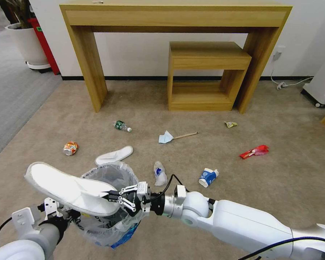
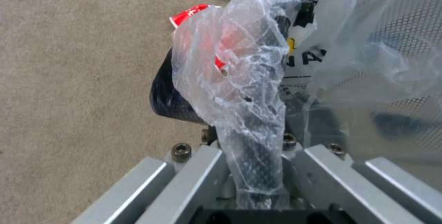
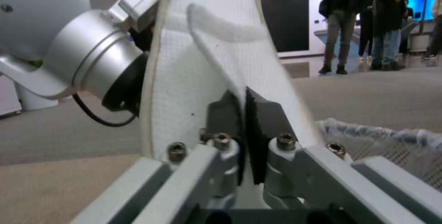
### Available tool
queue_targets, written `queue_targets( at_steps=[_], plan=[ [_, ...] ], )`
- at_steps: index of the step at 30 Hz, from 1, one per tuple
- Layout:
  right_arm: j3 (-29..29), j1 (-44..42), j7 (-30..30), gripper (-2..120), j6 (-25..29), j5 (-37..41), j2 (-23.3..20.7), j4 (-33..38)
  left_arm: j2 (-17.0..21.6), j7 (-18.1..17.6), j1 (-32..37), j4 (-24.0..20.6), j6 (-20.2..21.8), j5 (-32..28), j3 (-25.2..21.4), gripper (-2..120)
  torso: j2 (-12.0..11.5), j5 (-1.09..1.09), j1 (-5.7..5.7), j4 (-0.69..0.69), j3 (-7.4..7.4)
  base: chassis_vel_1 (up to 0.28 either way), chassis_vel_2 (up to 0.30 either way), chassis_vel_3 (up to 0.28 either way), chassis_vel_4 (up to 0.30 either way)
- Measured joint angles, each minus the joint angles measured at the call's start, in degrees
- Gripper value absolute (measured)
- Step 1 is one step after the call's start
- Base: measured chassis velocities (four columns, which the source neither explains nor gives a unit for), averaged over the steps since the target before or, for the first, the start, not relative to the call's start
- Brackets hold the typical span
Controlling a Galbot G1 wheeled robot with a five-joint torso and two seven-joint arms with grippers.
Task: Pick up the trash bin and place the garbage on the floor into it.
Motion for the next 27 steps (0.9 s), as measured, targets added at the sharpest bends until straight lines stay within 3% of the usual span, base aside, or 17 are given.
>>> queue_targets(
  at_steps=[2, 3, 8, 15, 20, 24, 27],
  plan=[
    [-0.03, -0.14, -0.17, 14, 0.02, -0.13, 0.00, -0.17, 0.02, 0.00, 0.08, -0.12, 0.00, -0.06, -0.08, 1, 0.00, 0.00, 0.00, 0.00, 0.00, 0.000, 0.000, 0.000, 0.000],
    [-0.05, -0.24, -0.29, 23, 0.02, -0.25, 0.00, -0.29, 0.03, 0.01, 0.13, -0.22, 0.00, -0.10, -0.13, 1, 0.00, 0.00, 0.00, 0.00, 0.00, 0.000, 0.000, 0.000, 0.000],
    [-0.05, -0.39, -0.81, 35, 0.02, -0.48, 0.02, -0.59, 0.05, 0.01, 0.15, -0.44, 0.01, -0.14, -0.18, 1, 0.00, 0.00, 0.00, 0.00, 0.00, 0.000, 0.000, 0.000, 0.000],
    [-0.08, -0.50, -1.38, 66, 0.28, -0.94, 0.07, -1.15, 0.11, 0.05, 0.02, -0.49, 0.01, -0.22, -0.20, 1, 0.00, 0.00, 0.00, 0.00, 0.00, 0.000, 0.000, 0.000, 0.000],
    [0.19, -0.41, -1.55, 79, 0.41, -0.96, -0.06, -1.16, 0.17, 0.32, -0.08, -0.28, 0.01, -0.30, -0.19, 1, 0.00, 0.00, 0.00, 0.00, 0.00, 0.000, 0.000, 0.000, 0.000],
    [1.96, -0.59, -1.12, 97, 0.42, -0.54, -0.39, -0.33, 0.12, 0.10, -0.29, 0.42, 0.01, -0.13, -0.02, 1, 0.00, 0.00, 0.00, 0.00, 0.00, 0.000, 0.000, 0.000, 0.000],
    [3.30, -0.75, 0.28, 100, 0.10, -0.22, -0.62, 0.58, 0.17, 0.10, -0.56, 0.83, 0.00, -0.08, -0.01, 1, 0.00, 0.00, 0.00, 0.00, 0.00, 0.000, 0.000, 0.000, 0.000]
  ],
)
